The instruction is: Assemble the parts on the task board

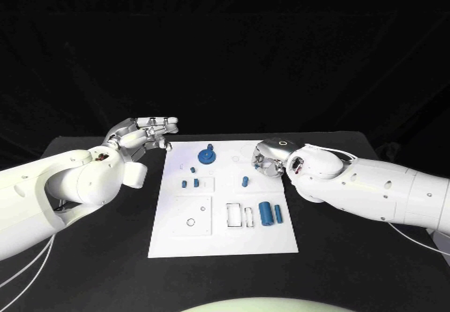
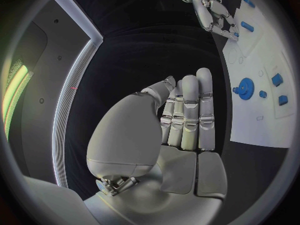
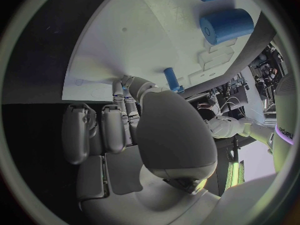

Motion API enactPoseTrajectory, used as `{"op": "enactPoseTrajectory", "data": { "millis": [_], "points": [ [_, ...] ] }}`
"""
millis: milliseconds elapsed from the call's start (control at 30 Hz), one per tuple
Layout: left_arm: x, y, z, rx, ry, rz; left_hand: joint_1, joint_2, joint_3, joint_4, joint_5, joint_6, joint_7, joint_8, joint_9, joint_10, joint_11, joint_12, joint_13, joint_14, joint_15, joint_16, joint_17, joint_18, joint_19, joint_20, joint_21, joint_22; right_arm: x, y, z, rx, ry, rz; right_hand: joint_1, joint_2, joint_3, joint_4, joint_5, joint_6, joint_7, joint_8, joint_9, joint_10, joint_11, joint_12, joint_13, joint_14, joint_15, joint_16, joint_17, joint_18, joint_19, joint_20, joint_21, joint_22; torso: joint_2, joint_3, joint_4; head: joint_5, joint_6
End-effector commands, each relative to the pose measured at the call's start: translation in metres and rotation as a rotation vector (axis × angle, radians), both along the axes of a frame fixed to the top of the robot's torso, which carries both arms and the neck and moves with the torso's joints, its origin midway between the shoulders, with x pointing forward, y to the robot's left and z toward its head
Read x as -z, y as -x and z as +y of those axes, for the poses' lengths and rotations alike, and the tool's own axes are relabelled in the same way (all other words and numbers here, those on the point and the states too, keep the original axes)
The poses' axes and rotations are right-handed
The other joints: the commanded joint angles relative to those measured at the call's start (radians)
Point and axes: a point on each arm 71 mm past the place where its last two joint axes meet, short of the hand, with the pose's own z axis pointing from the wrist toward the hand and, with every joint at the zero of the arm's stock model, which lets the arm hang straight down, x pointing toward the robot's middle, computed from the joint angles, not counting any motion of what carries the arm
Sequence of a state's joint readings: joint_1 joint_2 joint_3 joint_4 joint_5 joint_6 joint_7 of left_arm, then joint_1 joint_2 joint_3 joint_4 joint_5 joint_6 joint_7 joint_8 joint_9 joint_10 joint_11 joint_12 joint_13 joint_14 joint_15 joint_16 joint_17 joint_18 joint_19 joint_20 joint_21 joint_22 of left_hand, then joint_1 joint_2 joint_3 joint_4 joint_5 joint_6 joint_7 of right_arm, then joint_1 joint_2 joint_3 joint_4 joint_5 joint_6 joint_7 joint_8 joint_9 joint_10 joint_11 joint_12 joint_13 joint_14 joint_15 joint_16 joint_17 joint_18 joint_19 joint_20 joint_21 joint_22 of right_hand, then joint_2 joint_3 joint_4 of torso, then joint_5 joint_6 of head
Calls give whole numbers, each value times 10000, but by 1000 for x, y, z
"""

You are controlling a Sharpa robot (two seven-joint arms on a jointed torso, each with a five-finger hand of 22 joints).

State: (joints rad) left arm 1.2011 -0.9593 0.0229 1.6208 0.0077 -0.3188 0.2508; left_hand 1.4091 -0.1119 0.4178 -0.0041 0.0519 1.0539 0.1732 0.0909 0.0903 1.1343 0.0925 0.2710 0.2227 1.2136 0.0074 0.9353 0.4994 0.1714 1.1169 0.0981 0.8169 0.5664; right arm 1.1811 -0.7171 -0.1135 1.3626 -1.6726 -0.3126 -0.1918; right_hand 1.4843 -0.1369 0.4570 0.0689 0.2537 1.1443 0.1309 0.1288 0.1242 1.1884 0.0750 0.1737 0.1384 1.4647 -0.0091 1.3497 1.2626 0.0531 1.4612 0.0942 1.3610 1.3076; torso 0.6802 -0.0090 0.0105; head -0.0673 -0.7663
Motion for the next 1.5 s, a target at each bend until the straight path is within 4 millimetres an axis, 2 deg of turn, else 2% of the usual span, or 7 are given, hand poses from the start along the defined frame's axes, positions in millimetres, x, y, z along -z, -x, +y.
{"op": "enactPoseTrajectory", "data": {
  "millis": [33, 533, 800, 900, 1133, 1267, 1500],
  "points": [
    [-1, 0, -3, 184, 45, -58, 104, -9, 4, -41, -1, -59, -15, 31, -9, -61, -19, 25, 2, -72, 25, -27, -11, 130, 73, -20, -68, -13, -4, 1, -1, 66, -465, -269, -175, -34, 35, -10, 1, 60, 12, 36, 20, 221, -120, -78, -7, 451, -67, 46, -9, -76, 163, -54, 32, 1874, 0, -9, -6, 11, 2],
    [0, 0, -1, 199, 35, -18, 106, -6, 12, -50, -2, -61, -12, 36, -11, -66, -15, 33, 2, -78, 27, -29, -16, 130, 72, -20, -70, -14, -27, 18, -4, -32, -1216, -450, -357, -77, 21, -35, -70, 72, -1, 19, 48, 248, -124, -126, -16, 452, -66, 54, -11, -90, 190, -51, 92, 1906, -2, -15, -17, 53, 63],
    [0, -1, -2, 222, 38, -2, 106, -16, 15, -61, -3, -69, -8, 38, -14, -77, -11, 38, 1, -86, 29, -32, -21, 130, 70, -20, -74, -16, -42, 46, 25, -978, -1815, -315, -377, -81, 18, -38, -74, 78, -4, 19, 52, 256, -127, -130, -16, 453, -67, 57, -8, -94, 199, -50, 112, 1914, -6, -10, -15, 222, 136],
    [1, -2, -4, 284, 47, 18, 106, -17, 15, -62, -3, -69, -8, 39, -14, -77, -11, 39, 1, -86, 29, -32, -21, 130, 70, -20, -74, -16, -45, 55, 42, -1460, -1970, -95, -387, -80, 18, -38, -74, 81, -5, 19, 55, 260, -127, -132, -16, 452, -68, 54, -13, -98, 206, -50, 128, 1921, -17, -6, 19, 394, 71],
    [4, -2, -8, 386, 52, 67, 104, -24, 14, -66, -4, -71, -7, 40, -15, -79, -10, 42, 1, -89, 30, -34, -23, 129, 69, -19, -75, -17, -43, 71, 78, -2410, -2179, 337, -403, -75, 21, -40, -70, 77, -2, 14, 57, 257, -126, -141, -18, 451, -68, 51, -20, -99, 208, -51, 132, 1924, -16, -9, 12, 807, -52],
    [4, -2, -11, 442, 66, 76, 101, -29, 13, -70, -4, -70, -6, 43, -16, -79, -9, 47, 1, -92, 31, -35, -26, 129, 67, -19, -77, -17, -33, 78, 98, -2879, -2072, 672, -424, -50, 36, -45, -57, 67, 3, 4, 60, 253, -123, -157, -22, 449, -68, 41, -37, -97, 205, -51, 125, 1923, -23, -22, 10, 1021, -197],
    [4, 0, -15, 551, 103, 81, 101, -29, 13, -70, -4, -70, -6, 43, -16, -79, -9, 47, 1, -92, 31, -35, -26, 129, 67, -19, -77, -17, -11, 84, 117, -3164, -2008, 1045, -437, -30, 51, -56, -38, 55, 8, -7, 62, 245, -120, -173, -25, 449, -67, 41, -39, -99, 210, -51, 133, 1928, -7, -13, 1, 1301, -252]
  ]
}}
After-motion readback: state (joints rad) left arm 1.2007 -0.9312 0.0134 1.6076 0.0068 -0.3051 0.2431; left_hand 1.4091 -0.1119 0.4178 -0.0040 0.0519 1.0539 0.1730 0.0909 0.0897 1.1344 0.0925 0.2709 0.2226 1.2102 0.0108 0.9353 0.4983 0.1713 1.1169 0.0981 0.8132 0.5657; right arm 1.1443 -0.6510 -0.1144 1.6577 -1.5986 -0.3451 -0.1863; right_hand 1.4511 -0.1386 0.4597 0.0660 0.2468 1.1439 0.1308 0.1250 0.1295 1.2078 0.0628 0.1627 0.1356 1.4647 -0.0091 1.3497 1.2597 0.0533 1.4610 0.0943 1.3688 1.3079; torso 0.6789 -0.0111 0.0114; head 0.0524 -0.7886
